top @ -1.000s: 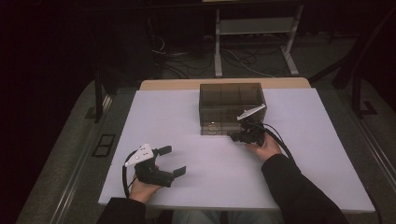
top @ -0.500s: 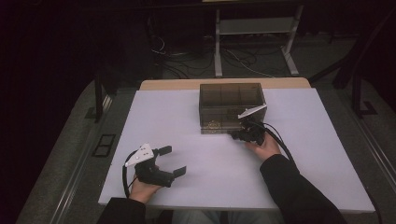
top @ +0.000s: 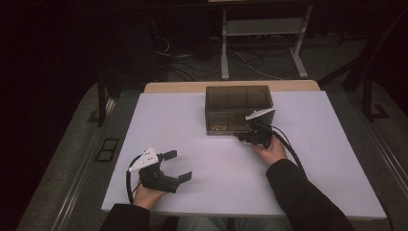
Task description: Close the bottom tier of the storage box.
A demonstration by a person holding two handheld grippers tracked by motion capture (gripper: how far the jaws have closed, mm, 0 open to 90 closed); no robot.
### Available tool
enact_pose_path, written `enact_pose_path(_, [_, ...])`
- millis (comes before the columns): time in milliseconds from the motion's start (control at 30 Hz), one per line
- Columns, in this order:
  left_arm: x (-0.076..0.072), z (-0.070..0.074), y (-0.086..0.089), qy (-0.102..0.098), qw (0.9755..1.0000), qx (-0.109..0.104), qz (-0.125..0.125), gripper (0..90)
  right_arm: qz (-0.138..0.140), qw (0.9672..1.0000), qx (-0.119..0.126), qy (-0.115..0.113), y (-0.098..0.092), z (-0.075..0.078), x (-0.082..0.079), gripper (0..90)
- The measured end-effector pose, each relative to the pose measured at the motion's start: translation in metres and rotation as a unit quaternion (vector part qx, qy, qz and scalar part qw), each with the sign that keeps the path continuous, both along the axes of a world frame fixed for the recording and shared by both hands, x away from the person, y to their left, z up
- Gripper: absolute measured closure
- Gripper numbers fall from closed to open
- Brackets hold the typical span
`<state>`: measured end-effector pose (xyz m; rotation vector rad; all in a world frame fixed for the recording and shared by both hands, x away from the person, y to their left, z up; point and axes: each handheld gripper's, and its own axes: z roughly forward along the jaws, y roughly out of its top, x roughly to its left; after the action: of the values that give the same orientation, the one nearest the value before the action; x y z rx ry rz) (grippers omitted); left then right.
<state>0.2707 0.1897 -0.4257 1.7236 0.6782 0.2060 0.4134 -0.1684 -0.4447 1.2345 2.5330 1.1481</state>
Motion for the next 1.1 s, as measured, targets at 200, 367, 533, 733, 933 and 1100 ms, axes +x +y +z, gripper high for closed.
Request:
enact_pose_path(200, [0.0,0.0,0.0,0.0,1.0,0.001,0.0,0.0,-0.009,1.0,0.004,-0.002,0.001,-0.001,0.002,89.1])
enact_pose_path(367, [0.0,0.0,0.0,-0.001,1.0,0.0,0.0,0.0,-0.015,0.9999,0.007,-0.002,0.0,-0.001,0.004,89.1])
enact_pose_path(533, [0.0,0.0,0.0,-0.001,1.0,0.001,-0.001,0.0,-0.019,0.9997,0.012,-0.001,0.0,-0.002,0.006,89.1])
enact_pose_path(733, [0.0,0.0,0.0,-0.001,1.0,0.001,-0.001,0.0,-0.023,0.9997,0.012,-0.002,0.001,-0.002,0.009,89.1])
enact_pose_path(933, [0.0,0.0,0.0,-0.001,1.0,0.0,-0.001,0.0,-0.026,0.9995,0.015,-0.002,0.001,-0.002,0.01,89.1])
enact_pose_path(1100, [0.0,0.0,0.0,-0.001,1.0,0.0,-0.001,0.0,-0.031,0.9993,0.02,-0.004,0.0,-0.003,0.012,89.1])
